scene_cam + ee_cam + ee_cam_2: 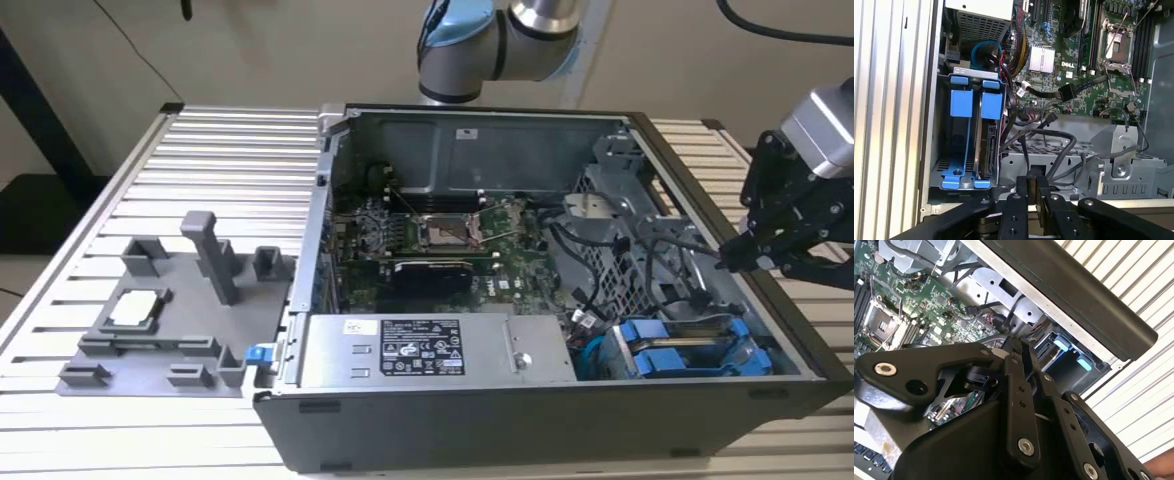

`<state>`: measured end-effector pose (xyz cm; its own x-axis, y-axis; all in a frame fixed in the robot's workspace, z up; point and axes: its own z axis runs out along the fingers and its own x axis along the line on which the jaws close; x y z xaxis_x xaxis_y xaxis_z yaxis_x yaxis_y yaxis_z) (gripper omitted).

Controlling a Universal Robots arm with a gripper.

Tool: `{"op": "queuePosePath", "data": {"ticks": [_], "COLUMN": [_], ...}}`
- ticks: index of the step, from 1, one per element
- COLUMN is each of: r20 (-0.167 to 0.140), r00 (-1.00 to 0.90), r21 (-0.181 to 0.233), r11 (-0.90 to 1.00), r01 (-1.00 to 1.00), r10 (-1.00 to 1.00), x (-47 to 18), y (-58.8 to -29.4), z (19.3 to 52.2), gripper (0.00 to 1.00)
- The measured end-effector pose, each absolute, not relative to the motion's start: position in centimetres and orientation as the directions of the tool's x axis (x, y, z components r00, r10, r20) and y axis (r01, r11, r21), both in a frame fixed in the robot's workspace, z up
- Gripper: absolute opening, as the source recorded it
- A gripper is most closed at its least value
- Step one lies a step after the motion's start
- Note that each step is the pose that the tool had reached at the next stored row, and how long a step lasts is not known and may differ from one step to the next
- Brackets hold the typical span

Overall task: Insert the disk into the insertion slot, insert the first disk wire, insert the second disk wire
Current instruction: 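Insert the first disk wire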

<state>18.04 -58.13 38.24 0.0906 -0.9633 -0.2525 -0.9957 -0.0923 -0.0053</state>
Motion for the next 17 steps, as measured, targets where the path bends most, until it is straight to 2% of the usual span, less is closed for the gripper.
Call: {"op": "queuePosePath", "data": {"ticks": [4,10,17], "r20": [-0.217,-0.189,-0.18], "r00": [0.091,0.088,0.031], "r21": [-0.002,-0.002,-0.007], "r11": [-0.093,-0.09,-0.03], "r01": [-0.996,-0.996,-1.0], "r10": [-0.972,-0.978,-0.983], "x": [18.0,17.2,16.8], "y": [-58.1,-58.1,-58.1], "z": [38.1,37.5,37.0], "gripper": [0.19,0.19,0.19]}}
